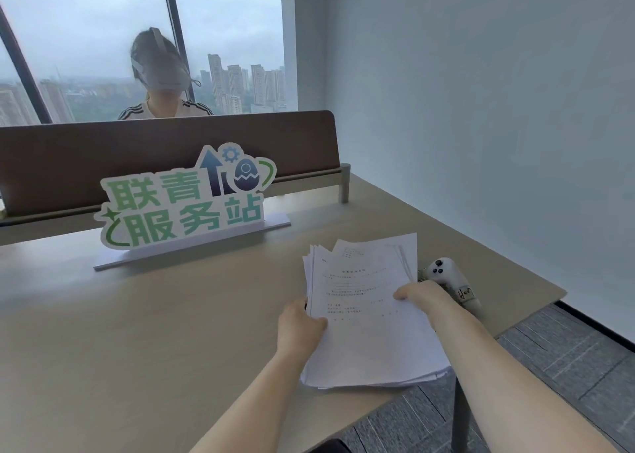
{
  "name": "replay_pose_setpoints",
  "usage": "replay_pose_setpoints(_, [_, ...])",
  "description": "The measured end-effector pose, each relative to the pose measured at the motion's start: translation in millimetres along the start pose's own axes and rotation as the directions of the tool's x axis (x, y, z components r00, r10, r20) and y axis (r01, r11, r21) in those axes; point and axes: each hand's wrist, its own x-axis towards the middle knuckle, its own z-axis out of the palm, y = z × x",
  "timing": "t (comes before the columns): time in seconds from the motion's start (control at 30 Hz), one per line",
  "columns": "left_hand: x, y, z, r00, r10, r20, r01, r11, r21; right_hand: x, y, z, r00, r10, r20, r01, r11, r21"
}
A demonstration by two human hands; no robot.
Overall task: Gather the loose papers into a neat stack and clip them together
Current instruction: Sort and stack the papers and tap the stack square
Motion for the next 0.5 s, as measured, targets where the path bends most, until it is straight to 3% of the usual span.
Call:
replay_pose_setpoints(0.13, [0.2, -0.8, -0.7, 1.000, -0.001, 0.004, 0.001, 1.000, -0.012, -6.2, -10.0, 5.4, 0.999, -0.014, -0.031, 0.010, 0.991, -0.135])
replay_pose_setpoints(0.23, [0.9, -1.5, -1.2, 1.000, -0.009, 0.010, 0.009, 1.000, -0.019, -9.2, -13.6, 8.3, 0.999, -0.028, -0.035, 0.023, 0.989, -0.143])
replay_pose_setpoints(0.33, [1.7, -2.5, -1.6, 1.000, -0.014, 0.016, 0.014, 0.999, -0.035, 1.1, -7.3, 12.6, 0.990, -0.053, -0.128, 0.038, 0.992, -0.120])
replay_pose_setpoints(0.5, [2.1, -3.0, -2.0, 1.000, -0.020, 0.018, 0.021, 0.999, -0.050, -3.6, -13.6, 9.8, 0.991, -0.054, -0.123, 0.036, 0.989, -0.146])
